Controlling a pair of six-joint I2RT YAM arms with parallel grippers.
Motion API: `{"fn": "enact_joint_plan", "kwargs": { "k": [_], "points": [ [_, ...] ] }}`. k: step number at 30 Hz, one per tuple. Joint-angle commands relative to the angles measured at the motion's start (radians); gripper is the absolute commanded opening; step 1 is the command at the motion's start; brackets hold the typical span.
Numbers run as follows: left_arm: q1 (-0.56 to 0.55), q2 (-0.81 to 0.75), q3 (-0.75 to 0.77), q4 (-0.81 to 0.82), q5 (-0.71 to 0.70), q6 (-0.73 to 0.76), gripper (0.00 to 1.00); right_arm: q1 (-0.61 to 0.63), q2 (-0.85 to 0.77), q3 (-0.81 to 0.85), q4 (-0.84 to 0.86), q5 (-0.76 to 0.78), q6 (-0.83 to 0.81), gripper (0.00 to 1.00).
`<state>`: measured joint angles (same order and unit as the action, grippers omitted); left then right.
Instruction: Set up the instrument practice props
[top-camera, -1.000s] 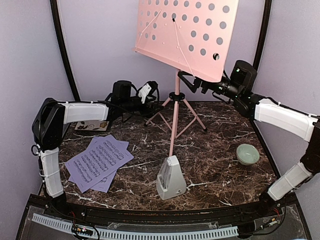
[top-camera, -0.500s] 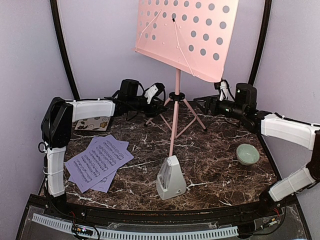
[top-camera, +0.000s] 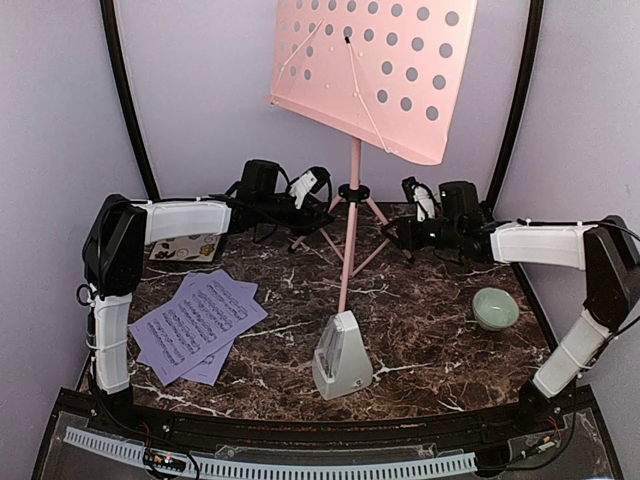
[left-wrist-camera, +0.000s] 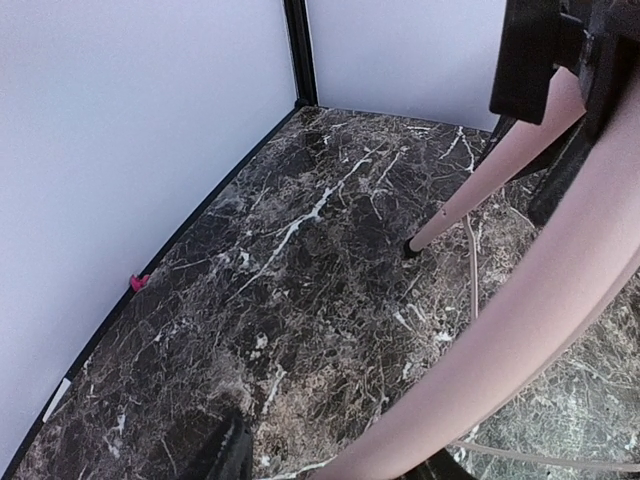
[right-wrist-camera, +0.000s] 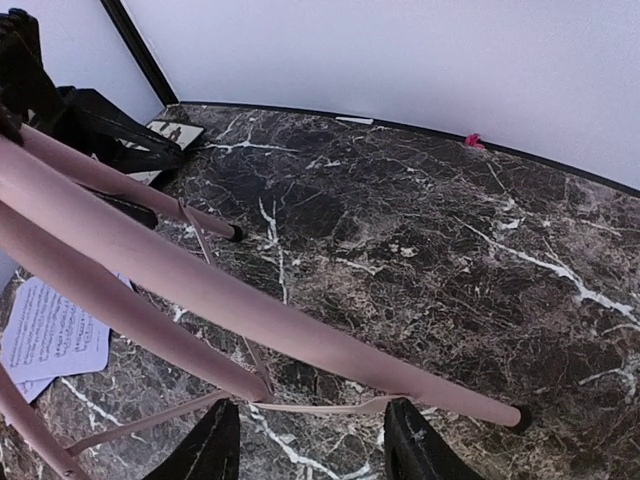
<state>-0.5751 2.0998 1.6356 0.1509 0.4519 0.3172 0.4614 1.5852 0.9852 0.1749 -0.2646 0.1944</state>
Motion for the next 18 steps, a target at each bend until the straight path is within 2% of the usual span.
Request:
{"fn": "enact_joint_plan", "kwargs": {
  "k": [1,8,13,18],
  "points": [
    [0.004,-0.038,-0.003,0.029,-0.019,-0.036,0.47,-0.004,0.06,0.09,0.011,0.022,-0.033,0.47],
    [0.005,-0.052,-0.018,0.014,0.036,-0.045,0.41,-0.005,0.155,0.195,0.012,0.029,-0.051,0.4],
    [0.004,-0.11,-0.095,0.032,0.013,-0.03,0.37,-0.005,0.21,0.264,0.011,0.011,-0.083,0.35],
    [0.005,-0.162,-0.167,0.041,0.004,-0.032,0.34,-0.004,0.267,0.339,0.021,-0.029,-0.11,0.34]
  ]
}}
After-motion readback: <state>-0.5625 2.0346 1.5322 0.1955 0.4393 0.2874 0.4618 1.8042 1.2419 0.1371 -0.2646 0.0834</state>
